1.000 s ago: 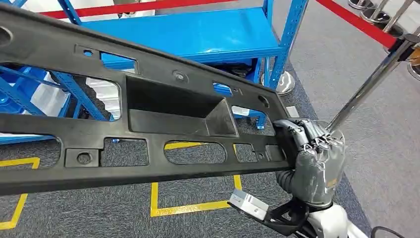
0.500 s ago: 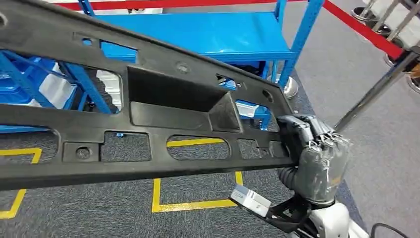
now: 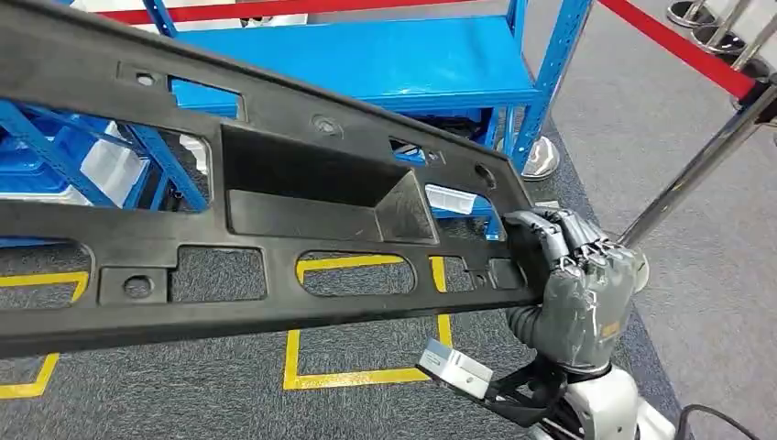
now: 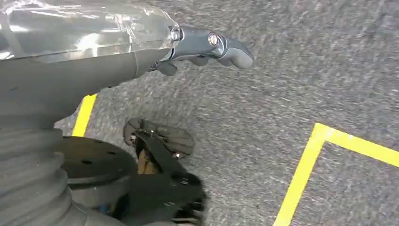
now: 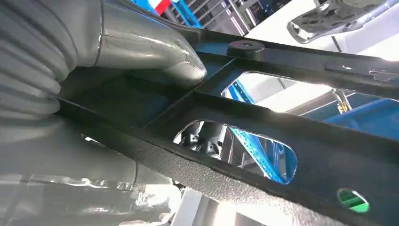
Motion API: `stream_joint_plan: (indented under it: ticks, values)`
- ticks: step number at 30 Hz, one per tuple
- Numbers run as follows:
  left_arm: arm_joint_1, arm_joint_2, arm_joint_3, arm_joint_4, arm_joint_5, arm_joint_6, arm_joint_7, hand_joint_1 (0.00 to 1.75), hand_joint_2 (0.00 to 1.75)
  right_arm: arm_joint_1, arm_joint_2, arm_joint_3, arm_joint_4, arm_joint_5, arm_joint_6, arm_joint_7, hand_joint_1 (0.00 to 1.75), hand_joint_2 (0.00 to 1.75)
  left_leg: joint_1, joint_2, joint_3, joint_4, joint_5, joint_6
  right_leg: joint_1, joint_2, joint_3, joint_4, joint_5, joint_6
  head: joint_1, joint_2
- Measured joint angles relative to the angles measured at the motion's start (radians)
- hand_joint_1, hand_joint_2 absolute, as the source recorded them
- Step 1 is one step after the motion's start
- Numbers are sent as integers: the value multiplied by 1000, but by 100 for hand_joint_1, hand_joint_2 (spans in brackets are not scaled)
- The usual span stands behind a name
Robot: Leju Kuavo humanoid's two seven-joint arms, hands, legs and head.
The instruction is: Take the parts from the cabinet and place them on the table.
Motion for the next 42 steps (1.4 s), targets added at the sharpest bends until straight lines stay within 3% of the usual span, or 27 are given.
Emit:
stream_joint_plan:
  ticks: [1,2,5,6,8,10,12,14,15,16,17,18,20,21,25,27,28,29,30,31,32,33,35,36,37,40,42]
  values:
    - [0,0,0,0,-2,0,6,0,175,6,0,0,0,0,-2,3,175,175,1,0,-12,31,1,-1,0,-4,-1,1,0,0,0,0]
    - [0,0,0,0,-5,0,11,0,175,12,0,0,0,0,-3,7,175,175,2,1,3,5,24,1,0,-8,0,1,0,0,0,0]
    - [-2,0,0,0,-15,0,20,0,175,26,0,0,0,0,-7,11,175,175,2,9,130,-247,145,13,0,-11,6,1,-1,3,-2,0]
    - [-4,0,0,0,-17,2,21,0,175,30,0,-1,0,0,-7,11,175,175,-1,20,142,-276,131,17,4,-12,3,1,-1,7,-2,0]
    - [-6,0,0,0,-22,5,22,0,175,37,-2,-2,-1,0,-5,16,175,175,-8,16,133,-284,136,22,3,-13,-3,1,3,18,-2,0]
    - [-5,0,0,0,-23,7,22,0,175,42,-6,-3,-2,0,-3,17,175,175,-7,14,134,-292,141,35,4,-15,2,-6,8,31,-2,0]
    - [-8,0,0,-1,-24,7,22,0,175,46,-11,-3,-5,0,-1,17,175,175,0,15,139,-306,152,51,0,1,-12,33,-32,36,2,0]
    - [-9,-1,0,-2,-24,7,21,0,175,48,-16,-3,-8,0,7,18,175,175,-2,15,137,-306,153,56,1,10,-78,182,-116,38,11,0]
    - [-9,-1,0,-2,-24,7,21,0,175,48,-17,-3,-9,0,11,18,175,175,-3,14,135,-305,153,58,1,11,-111,256,-143,40,12,0]
    - [-9,-1,0,-2,-23,8,20,0,175,48,-19,-3,-9,0,16,19,175,175,-4,12,134,-304,153,58,1,11,-131,300,-149,41,13,0]
    - [-8,-1,0,-2,-23,9,19,0,175,48,-21,-3,-9,0,21,21,175,175,-4,10,134,-302,153,58,1,11,-126,289,-129,41,13,0]
    - [-9,-1,0,-2,-23,10,18,0,175,48,-24,-3,-10,0,23,23,175,175,-4,5,135,-300,153,57,-1,11,-96,232,-89,41,14,0]
    - [-11,-1,0,-2,-22,10,16,0,175,44,-27,-3,-12,0,26,26,175,175,-3,-3,134,-291,149,51,-3,17,-7,48,1,37,18,0]
    - [-12,-1,0,-2,-23,11,15,0,175,40,-29,-3,-12,0,27,27,175,175,-4,-6,129,-287,146,47,-4,32,11,13,-16,33,19,0]
    - [-12,-1,0,-3,-23,12,14,0,175,38,-34,-2,-19,0,32,33,175,175,-6,-14,121,-282,149,27,5,25,4,4,-6,17,14,0]
    - [-12,0,0,-3,-23,12,14,0,175,37,-35,-2,-23,0,32,33,175,175,-5,-5,112,-247,118,12,-3,16,6,-5,1,6,10,0]
    - [-13,0,0,-4,-23,12,14,0,175,37,-35,-2,-26,0,32,33,175,175,-2,-2,87,-191,82,6,-3,12,5,-4,1,1,1,0]
    - [-12,0,0,-4,-23,12,14,0,175,37,-36,-2,-27,0,32,33,175,175,1,0,44,-93,33,0,-2,7,5,-4,1,1,0,0]
    - [-12,0,0,-4,-23,12,14,0,175,37,-37,-2,-27,0,32,34,175,175,2,0,13,-25,6,-3,-1,3,5,-4,0,0,0,0]
    - [-11,0,0,-4,-22,12,14,0,175,37,-37,-2,-27,0,32,35,175,175,3,0,-10,24,-4,-5,-1,0,5,-3,0,0,0,0]
    - [-10,0,0,-4,-21,12,11,0,175,36,-37,-1,-27,0,36,35,175,175,4,0,-13,30,8,-5,-1,-4,5,-3,0,0,-1,0]
    - [-9,0,0,-4,-21,12,5,0,175,35,-37,0,-27,0,39,35,175,175,4,1,9,-14,40,-2,-1,-6,6,-3,-1,1,-1,0]
    - [-8,0,0,-4,-15,12,-2,0,175,26,-37,3,-27,0,42,35,175,175,4,7,94,-193,131,7,-1,-9,10,-3,-3,4,-2,0]
    - [-7,1,0,-4,-13,12,-5,0,175,20,-37,3,-27,0,43,35,175,175,2,21,123,-272,147,14,-1,-10,11,-3,-4,7,-2,0]
    - [-7,1,0,-4,-11,12,-7,0,175,14,-37,4,-27,0,44,35,175,175,-5,27,127,-284,143,17,6,-11,7,2,-6,11,-2,0]
    - [0,1,0,-4,0,12,-7,0,175,5,-37,5,-26,0,47,34,175,175,-11,16,121,-283,146,30,3,-18,9,-9,1,27,-1,0]
    - [-1,1,0,-5,4,18,-3,0,175,3,-37,5,-25,0,41,27,175,175,0,15,128,-304,159,48,-1,-7,7,9,-20,36,0,0]
